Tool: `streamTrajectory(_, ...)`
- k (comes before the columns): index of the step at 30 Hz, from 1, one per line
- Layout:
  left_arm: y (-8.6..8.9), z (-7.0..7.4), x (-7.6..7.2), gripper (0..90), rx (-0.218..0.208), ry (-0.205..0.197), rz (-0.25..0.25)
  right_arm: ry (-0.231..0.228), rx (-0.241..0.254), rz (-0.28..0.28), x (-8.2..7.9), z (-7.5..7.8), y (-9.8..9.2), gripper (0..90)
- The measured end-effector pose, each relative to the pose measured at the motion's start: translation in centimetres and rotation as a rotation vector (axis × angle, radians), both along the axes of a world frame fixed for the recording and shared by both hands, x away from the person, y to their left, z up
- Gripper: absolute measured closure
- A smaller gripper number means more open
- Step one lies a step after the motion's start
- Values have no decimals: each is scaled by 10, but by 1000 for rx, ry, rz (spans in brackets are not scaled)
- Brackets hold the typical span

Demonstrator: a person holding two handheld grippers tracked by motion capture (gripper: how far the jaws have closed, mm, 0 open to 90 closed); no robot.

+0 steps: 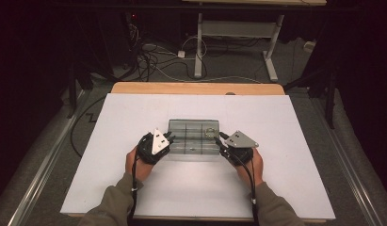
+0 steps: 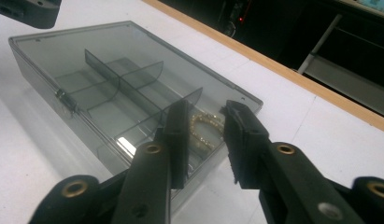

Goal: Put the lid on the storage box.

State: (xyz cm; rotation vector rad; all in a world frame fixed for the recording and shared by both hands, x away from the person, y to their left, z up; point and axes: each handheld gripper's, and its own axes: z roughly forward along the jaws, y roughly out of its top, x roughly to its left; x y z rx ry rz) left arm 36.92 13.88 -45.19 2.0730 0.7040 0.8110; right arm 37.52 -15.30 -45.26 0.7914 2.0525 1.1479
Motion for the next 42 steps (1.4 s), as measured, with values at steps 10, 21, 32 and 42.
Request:
streamTrajectory(10,-3,0,-1,471,8,-8,-10,-17,29,-1,0,1,0,447)
streamTrajectory(21,-7,-3,1,224,18,18,-13,-25,46,3,1,0,5,254)
streamTrajectory(32,-8,2,-3,185,1,13,-54,-21,48,12,-2,5,5,185)
streamTrajectory(42,-9,8,-12,181,21,8,-96,-27,40,4,-10,14,1,172)
